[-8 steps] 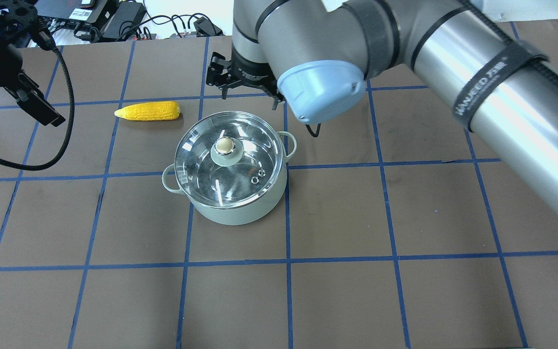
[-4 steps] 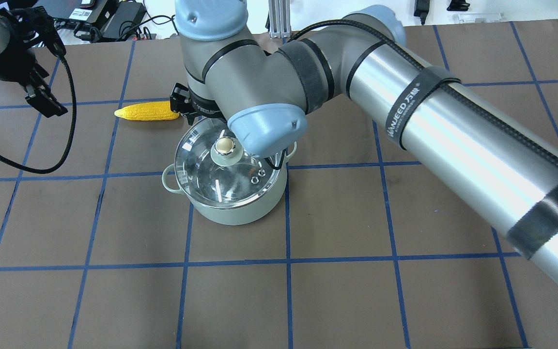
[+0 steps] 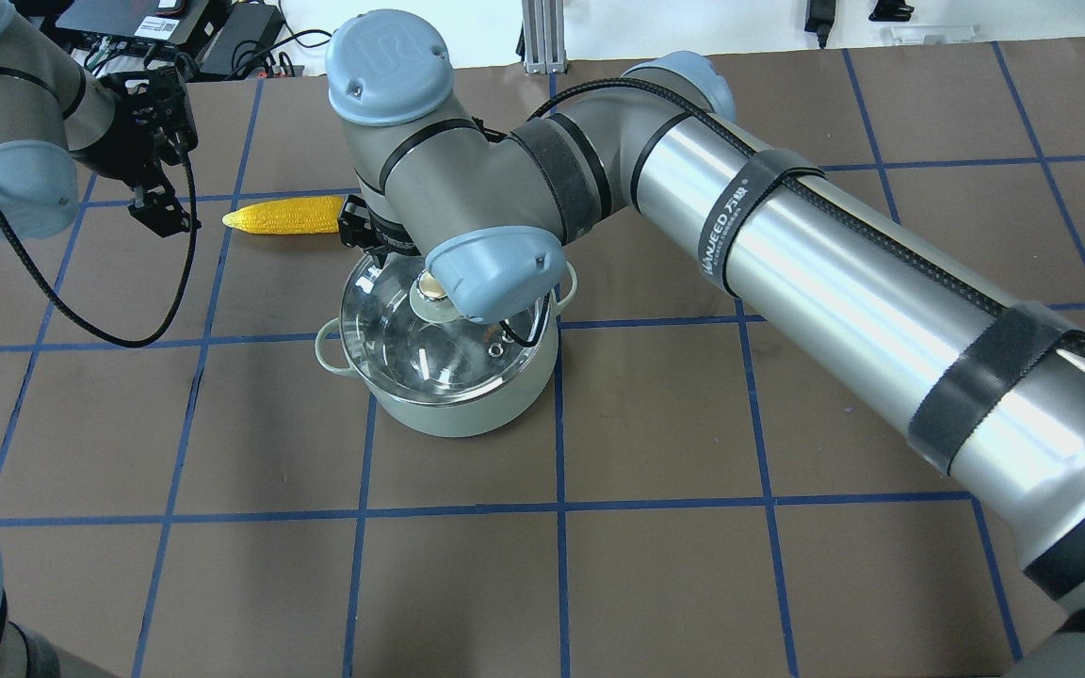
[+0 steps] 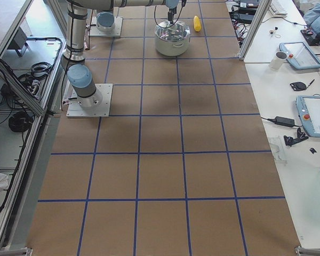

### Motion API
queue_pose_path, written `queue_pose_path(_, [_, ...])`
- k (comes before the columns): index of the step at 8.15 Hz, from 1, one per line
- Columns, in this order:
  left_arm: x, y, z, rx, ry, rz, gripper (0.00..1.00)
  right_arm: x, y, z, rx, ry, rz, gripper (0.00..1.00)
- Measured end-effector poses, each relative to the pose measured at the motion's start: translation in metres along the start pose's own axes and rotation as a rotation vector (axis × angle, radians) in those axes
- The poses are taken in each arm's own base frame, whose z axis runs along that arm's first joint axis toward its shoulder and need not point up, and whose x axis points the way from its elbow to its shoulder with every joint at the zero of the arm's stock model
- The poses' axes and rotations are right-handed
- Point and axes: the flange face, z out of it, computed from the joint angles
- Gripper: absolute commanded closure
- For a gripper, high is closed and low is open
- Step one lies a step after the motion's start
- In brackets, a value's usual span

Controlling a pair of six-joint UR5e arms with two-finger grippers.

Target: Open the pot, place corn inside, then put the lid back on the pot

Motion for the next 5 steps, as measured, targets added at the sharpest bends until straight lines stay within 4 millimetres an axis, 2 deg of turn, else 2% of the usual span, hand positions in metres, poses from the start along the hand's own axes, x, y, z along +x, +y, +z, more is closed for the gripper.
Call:
queue_pose_path(2, [-0.008,0.002,0.035,0.005,0.007,0.036,0.00,0.000,-0.001,0.008,-0.006,0.011,-0.014,0.15])
queue_pose_path(5, [-0.021,0.000,0.086,0.067,-0.032,0.048,0.00,0.005,-0.002,0.013,0.009,0.049,-0.042,0.43])
